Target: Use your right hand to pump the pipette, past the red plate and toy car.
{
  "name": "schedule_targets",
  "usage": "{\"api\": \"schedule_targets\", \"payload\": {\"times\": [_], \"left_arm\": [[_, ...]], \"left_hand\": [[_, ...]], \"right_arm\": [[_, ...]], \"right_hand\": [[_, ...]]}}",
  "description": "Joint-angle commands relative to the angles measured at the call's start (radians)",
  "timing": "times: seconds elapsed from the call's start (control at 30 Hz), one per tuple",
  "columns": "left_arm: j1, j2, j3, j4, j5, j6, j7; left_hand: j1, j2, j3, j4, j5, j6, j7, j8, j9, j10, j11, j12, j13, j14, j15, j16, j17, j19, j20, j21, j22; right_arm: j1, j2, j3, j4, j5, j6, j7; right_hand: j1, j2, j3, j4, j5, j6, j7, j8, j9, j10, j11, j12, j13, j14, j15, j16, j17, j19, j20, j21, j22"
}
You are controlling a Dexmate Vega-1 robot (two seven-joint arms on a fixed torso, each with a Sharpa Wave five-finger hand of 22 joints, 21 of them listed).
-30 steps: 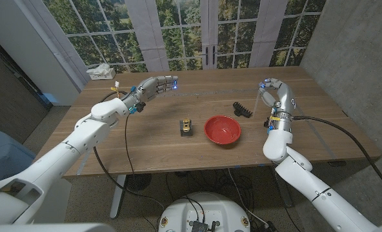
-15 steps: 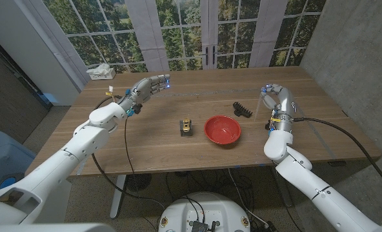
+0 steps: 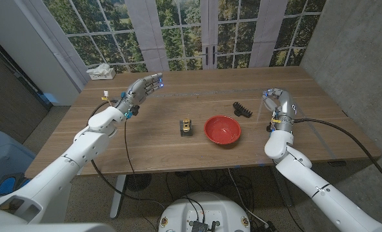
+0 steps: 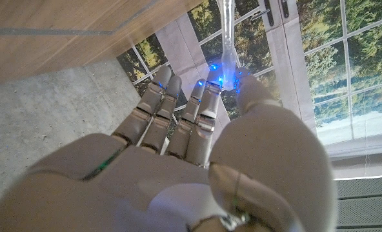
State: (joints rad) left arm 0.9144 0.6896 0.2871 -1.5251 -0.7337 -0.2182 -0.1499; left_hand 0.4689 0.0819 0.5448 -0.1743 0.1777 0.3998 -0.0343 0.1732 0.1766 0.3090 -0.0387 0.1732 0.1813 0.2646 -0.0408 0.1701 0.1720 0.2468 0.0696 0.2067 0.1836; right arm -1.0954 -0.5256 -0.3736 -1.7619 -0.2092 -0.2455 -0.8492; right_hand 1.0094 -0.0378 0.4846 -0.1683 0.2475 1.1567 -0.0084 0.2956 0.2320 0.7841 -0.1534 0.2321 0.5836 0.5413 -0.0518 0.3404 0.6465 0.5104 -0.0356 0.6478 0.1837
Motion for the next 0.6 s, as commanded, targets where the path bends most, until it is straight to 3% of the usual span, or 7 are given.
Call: {"api": "schedule_targets", "payload": {"times": [0.03, 0.3, 0.5, 0.6], "left_arm": [[0.03, -0.025, -0.024, 0.006, -0.019, -0.033, 0.038], [0.041, -0.043, -0.036, 0.011, -0.043, -0.047, 0.042], [0.047, -0.054, -0.043, 0.015, -0.053, -0.062, 0.038], [0.049, -0.056, -0.045, 0.017, -0.056, -0.065, 0.037]], "left_hand": [[0.013, -0.002, -0.003, 0.0, 0.002, -0.023, -0.006, -0.006, 0.002, -0.022, 0.003, 0.002, 0.002, -0.015, -0.008, 0.003, 0.002, -0.004, -0.005, 0.0, 0.005], [0.001, 0.015, -0.013, 0.007, 0.001, -0.076, -0.031, -0.001, 0.0, -0.087, 0.005, 0.004, -0.001, -0.115, -0.001, -0.003, -0.001, -0.117, -0.018, -0.024, 0.002], [-0.011, 0.026, -0.02, 0.01, 0.0, -0.119, -0.048, -0.005, -0.001, -0.143, 0.001, 0.0, -0.003, -0.178, -0.003, -0.005, -0.002, -0.134, -0.019, -0.018, 0.001], [-0.017, 0.028, -0.023, 0.01, 0.001, -0.141, -0.062, -0.005, -0.001, -0.169, 0.0, 0.001, -0.003, -0.195, -0.005, -0.002, -0.003, -0.138, -0.02, -0.015, 0.0]], "right_arm": [[0.02, -0.008, -0.013, 0.019, 0.036, -0.07, 0.013], [0.03, -0.014, -0.02, 0.028, 0.059, -0.11, 0.016], [0.035, -0.02, -0.025, 0.028, 0.078, -0.141, 0.025], [0.037, -0.026, -0.028, 0.024, 0.087, -0.16, 0.034]], "right_hand": [[0.0, 0.005, 0.004, 0.001, -0.001, -0.009, 0.002, -0.007, -0.001, -0.005, 0.008, -0.007, -0.001, 0.003, -0.154, 0.005, 0.005, 0.002, 0.004, 0.005, 0.004], [-0.004, 0.005, 0.003, 0.002, -0.002, -0.036, -0.001, -0.02, -0.001, -0.026, 0.018, -0.019, -0.008, 0.0, -0.152, 0.004, 0.007, -0.001, 0.005, 0.006, 0.004], [-0.004, 0.005, 0.003, 0.001, -0.002, -0.076, -0.011, -0.035, 0.002, -0.056, 0.026, -0.032, -0.015, -0.006, -0.151, 0.002, 0.009, -0.004, 0.007, 0.008, 0.004], [-0.007, 0.003, 0.005, 0.001, 0.0, -0.156, -0.024, -0.069, 0.0, -0.083, 0.037, -0.04, -0.023, -0.013, -0.144, -0.005, 0.008, -0.008, 0.012, 0.009, 0.004]]}}
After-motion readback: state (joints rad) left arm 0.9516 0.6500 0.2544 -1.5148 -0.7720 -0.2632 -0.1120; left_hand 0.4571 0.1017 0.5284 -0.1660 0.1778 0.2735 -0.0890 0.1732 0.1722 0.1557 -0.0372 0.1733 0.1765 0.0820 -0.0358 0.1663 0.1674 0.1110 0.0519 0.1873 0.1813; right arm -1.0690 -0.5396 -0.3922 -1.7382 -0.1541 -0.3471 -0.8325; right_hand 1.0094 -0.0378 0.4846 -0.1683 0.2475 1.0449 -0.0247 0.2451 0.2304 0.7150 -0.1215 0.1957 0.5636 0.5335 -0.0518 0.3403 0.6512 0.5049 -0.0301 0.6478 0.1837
